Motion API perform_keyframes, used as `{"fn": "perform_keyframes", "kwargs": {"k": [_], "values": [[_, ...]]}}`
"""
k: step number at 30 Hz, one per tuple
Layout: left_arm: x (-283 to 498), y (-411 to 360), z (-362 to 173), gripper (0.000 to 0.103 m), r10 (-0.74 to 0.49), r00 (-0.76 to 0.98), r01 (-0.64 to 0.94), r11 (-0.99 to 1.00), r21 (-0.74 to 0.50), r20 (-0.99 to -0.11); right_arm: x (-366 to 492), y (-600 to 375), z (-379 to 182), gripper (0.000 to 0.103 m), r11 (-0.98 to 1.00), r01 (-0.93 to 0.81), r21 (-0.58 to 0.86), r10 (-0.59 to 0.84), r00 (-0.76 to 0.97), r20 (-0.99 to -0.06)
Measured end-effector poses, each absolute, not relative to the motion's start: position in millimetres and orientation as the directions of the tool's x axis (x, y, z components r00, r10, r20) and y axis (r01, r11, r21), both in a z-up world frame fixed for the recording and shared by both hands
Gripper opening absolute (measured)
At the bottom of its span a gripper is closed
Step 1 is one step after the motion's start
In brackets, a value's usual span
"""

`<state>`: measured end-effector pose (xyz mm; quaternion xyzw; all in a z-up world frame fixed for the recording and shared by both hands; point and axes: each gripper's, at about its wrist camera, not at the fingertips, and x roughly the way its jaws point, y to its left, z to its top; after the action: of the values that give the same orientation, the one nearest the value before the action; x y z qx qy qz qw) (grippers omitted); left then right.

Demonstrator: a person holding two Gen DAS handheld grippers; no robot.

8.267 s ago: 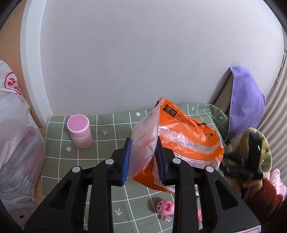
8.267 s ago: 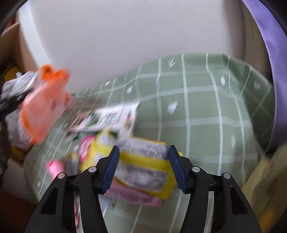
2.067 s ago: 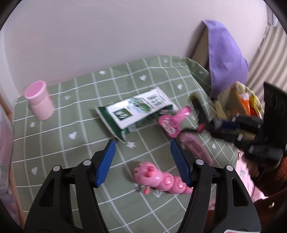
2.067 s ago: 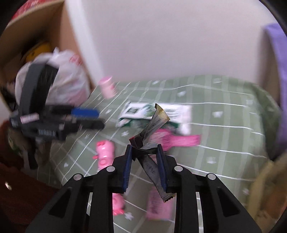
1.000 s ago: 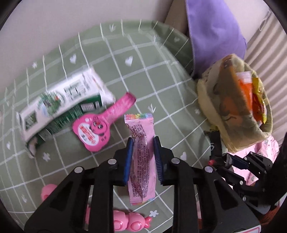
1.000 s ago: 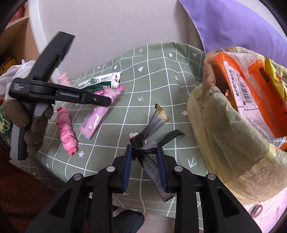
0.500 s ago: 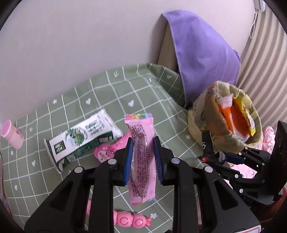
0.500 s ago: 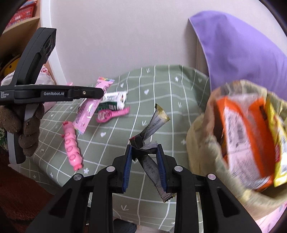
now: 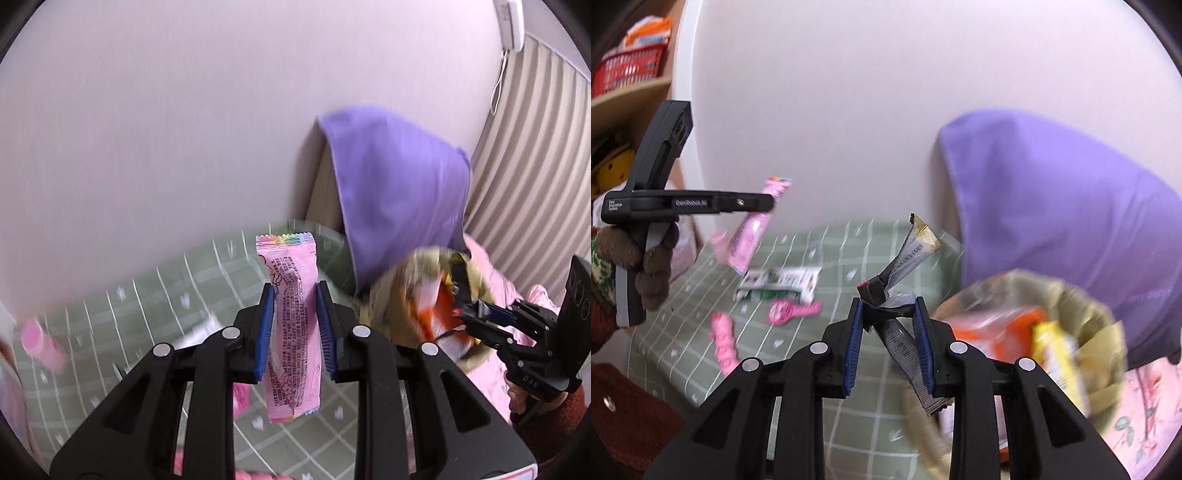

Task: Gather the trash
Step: 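Carry the pink and grey wrappers over the yellow trash bag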

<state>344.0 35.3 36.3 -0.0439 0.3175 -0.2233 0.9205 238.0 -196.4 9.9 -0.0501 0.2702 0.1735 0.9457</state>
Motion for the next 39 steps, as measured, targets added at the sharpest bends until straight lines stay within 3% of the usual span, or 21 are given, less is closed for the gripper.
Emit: {"fn": "perform_keyframes", "kwargs": {"k": [7, 17, 26, 39], "values": [[352, 11, 98, 0.022, -0.544, 0.720, 0.481, 0.839, -0.256, -0.431, 230, -246, 50, 0.027, 0.968, -0.250, -0.019, 0.217, 0.872, -0.438], [356, -112, 109, 0.022, -0.760, 0.536, 0.711, 0.641, -0.289, -0.368, 221, -319, 91, 0.027, 0.995, -0.093, -0.021, 0.079, 0.930, -0.360], [364, -189, 41, 0.022, -0.816, 0.326, 0.751, 0.530, -0.394, -0.478, 221, -356, 74, 0.027, 0.998, -0.019, 0.058, 0.040, 0.920, -0.391], [374, -218, -49, 0.022, -0.650, 0.265, 0.729, 0.619, -0.292, -0.713, 257, -356, 27, 0.027, 0.987, -0.042, 0.156, 0.110, 0.880, -0.463]]}}
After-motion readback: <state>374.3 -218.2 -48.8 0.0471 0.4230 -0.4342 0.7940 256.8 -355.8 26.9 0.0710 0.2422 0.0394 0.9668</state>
